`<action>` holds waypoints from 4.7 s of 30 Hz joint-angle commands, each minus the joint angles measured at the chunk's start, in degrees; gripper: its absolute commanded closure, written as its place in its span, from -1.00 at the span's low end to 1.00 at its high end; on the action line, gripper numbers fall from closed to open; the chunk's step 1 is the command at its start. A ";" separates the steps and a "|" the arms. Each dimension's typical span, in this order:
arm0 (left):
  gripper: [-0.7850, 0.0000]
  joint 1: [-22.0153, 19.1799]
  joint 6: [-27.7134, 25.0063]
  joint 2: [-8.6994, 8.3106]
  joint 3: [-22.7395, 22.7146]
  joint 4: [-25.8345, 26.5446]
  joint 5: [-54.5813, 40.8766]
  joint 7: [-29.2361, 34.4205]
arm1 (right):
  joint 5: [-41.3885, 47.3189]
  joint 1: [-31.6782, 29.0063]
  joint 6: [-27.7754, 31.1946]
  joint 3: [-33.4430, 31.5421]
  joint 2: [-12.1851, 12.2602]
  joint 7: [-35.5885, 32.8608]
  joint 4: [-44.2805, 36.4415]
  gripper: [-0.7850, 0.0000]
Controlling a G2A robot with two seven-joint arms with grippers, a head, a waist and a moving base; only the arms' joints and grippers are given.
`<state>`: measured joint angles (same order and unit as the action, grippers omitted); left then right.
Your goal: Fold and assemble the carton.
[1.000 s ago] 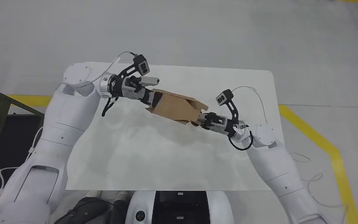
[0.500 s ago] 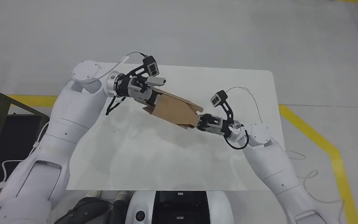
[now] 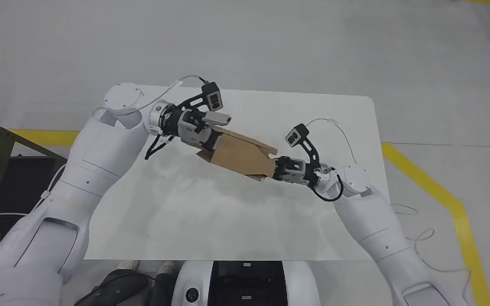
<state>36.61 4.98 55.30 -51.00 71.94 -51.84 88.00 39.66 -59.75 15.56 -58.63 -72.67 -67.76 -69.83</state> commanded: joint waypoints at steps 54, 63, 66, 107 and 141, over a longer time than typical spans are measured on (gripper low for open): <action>1.00 -5.29 -4.91 -3.56 9.57 -2.07 -0.09 0.00 | -1.54 -0.60 -1.12 -1.76 0.20 1.74 -1.32 1.00; 1.00 -5.80 -5.83 -3.35 9.55 -3.00 -0.17 0.00 | -1.49 -0.79 -1.35 -1.94 0.24 1.78 -1.74 0.95; 1.00 -5.89 -6.34 -3.37 9.05 -3.38 -0.31 0.00 | -1.48 -0.90 -1.40 -1.99 0.24 2.10 -1.87 -1.00; 1.00 -6.31 -2.11 -5.93 12.61 0.59 -9.90 0.00 | -0.05 -0.07 7.54 -0.13 -1.29 3.18 1.70 -1.00; 1.00 -11.40 -3.08 -4.53 20.34 -1.62 -11.55 0.00 | -3.91 0.18 5.69 1.32 -1.70 3.69 -0.99 -1.00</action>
<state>25.27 1.93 50.75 -30.76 70.33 -63.34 88.00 35.75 -59.54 21.20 -57.34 -74.35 -64.08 -70.75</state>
